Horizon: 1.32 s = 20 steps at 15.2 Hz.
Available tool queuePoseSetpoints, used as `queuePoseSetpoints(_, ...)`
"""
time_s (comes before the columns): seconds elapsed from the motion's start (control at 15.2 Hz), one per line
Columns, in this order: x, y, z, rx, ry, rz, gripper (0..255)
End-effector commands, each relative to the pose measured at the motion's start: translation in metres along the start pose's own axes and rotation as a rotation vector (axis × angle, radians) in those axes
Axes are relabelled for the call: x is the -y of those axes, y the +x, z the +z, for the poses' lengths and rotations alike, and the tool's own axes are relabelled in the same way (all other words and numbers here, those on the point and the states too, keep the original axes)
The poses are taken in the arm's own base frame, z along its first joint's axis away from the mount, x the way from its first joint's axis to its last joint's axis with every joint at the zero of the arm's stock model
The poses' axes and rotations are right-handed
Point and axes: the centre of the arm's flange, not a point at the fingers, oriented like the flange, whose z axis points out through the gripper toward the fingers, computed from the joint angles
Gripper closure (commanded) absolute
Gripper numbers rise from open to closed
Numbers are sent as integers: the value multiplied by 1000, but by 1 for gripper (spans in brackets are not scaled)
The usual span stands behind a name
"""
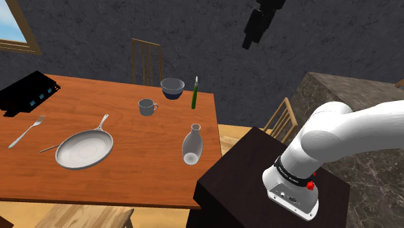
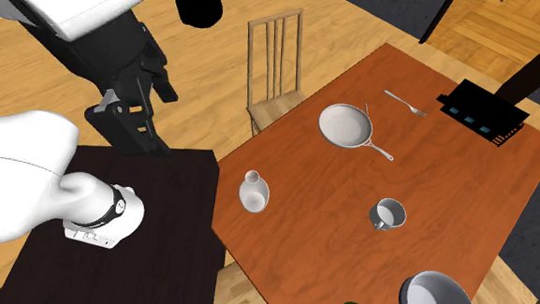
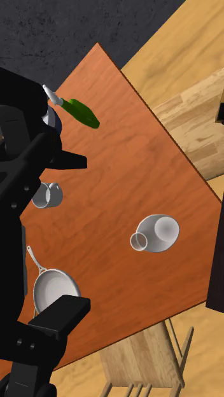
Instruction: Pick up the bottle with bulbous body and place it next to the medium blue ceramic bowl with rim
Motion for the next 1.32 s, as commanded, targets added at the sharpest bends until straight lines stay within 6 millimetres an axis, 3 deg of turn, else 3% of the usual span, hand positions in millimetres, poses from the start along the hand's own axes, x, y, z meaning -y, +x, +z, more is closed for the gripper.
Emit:
queuePoseSetpoints(0.0, 0, 0, 0, 0, 0, 0, 0)
queuePoseSetpoints(1.25, 53, 24, 243, 4, 31, -25, 0)
